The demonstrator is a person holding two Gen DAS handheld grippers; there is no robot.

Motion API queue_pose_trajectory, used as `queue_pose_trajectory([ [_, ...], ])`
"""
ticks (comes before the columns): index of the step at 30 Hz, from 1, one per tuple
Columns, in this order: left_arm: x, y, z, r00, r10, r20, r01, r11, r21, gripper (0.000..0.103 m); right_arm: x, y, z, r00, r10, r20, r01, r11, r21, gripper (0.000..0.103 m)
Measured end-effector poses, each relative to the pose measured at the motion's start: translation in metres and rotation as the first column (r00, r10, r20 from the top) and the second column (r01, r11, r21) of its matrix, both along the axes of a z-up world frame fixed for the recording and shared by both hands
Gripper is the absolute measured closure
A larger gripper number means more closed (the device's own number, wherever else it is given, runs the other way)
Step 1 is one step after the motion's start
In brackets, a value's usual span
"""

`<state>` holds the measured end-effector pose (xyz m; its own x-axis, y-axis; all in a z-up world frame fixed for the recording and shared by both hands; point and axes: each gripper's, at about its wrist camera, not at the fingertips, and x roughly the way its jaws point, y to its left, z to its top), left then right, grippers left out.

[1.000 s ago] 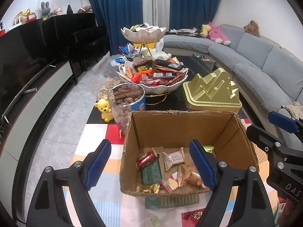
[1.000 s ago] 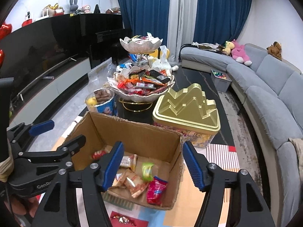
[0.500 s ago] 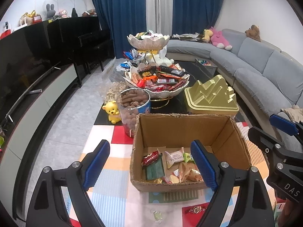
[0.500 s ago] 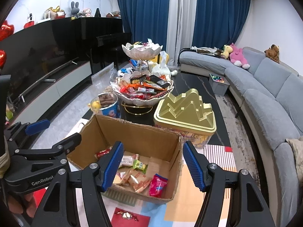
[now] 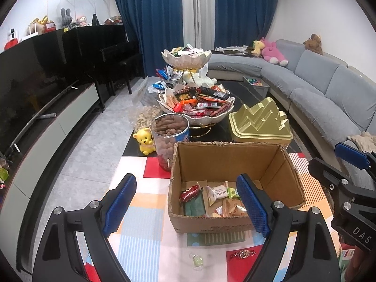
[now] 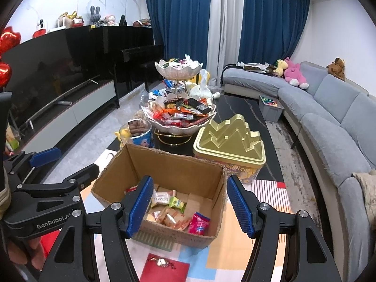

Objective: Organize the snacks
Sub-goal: 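Move both open tools back from the box toward the last two candies, then close the left tool on the pale green candy while the right tool grasps the gold-wrapped candy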

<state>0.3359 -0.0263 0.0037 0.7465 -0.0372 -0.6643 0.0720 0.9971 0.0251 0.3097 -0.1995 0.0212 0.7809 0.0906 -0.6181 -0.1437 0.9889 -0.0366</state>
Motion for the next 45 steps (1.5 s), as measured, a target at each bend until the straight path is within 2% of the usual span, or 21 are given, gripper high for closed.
queue_pose_trajectory([
  [12,-0.019,0.006,-0.009,1.0,0.009,-0.011,-0.009,1.0,0.001,0.016,-0.017,0.004,-0.008,1.0,0.005,-0.009,-0.005,1.0,-0.002,0.037],
  [40,-0.053,0.014,-0.085,0.989,0.046,-0.141,-0.047,0.999,0.0,0.016,-0.046,0.013,-0.074,0.993,0.029,-0.111,-0.029,1.0,-0.003,0.037],
  [45,-0.057,0.018,-0.093,0.988,0.065,-0.141,-0.067,0.998,-0.003,0.016,-0.048,0.014,-0.087,0.991,0.029,-0.129,-0.03,1.0,-0.007,0.037],
])
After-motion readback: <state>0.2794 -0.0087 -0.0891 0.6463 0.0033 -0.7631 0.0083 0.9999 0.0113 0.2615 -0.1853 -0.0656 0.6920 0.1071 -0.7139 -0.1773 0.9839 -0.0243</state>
